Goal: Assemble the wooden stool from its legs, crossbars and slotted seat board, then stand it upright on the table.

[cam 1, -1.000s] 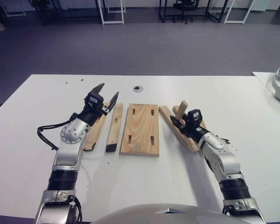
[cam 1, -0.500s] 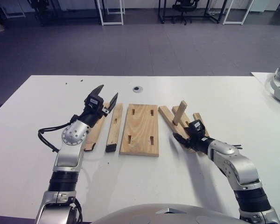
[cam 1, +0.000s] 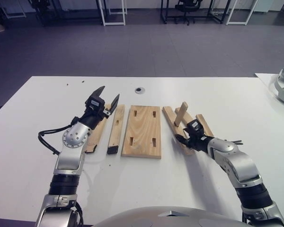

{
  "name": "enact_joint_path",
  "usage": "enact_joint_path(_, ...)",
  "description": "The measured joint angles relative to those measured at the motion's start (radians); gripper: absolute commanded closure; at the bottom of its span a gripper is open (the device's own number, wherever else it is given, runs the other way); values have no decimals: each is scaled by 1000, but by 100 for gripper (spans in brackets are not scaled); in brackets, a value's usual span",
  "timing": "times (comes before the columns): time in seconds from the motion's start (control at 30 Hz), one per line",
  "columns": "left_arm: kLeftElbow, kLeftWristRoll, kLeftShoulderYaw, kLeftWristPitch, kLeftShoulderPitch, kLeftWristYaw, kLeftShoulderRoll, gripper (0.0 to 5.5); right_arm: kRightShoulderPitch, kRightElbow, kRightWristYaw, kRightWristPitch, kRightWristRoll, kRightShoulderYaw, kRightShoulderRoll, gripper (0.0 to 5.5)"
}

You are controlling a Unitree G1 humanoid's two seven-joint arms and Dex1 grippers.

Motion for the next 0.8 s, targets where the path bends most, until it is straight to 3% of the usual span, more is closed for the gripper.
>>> enact_joint_path(0.2,0,0,0,0,0,0,0,232,-12,25,-8,-25,-21,9,-3,338)
enact_joint_path(0.47,0,0,-1,1,0,0,0,232,-7,28,-12,-62,-17,8,30,200)
enact_joint_path(0.8,0,1,-2,1,1,0,-1,232,9,62,-26,-44,-19,-5,30,195)
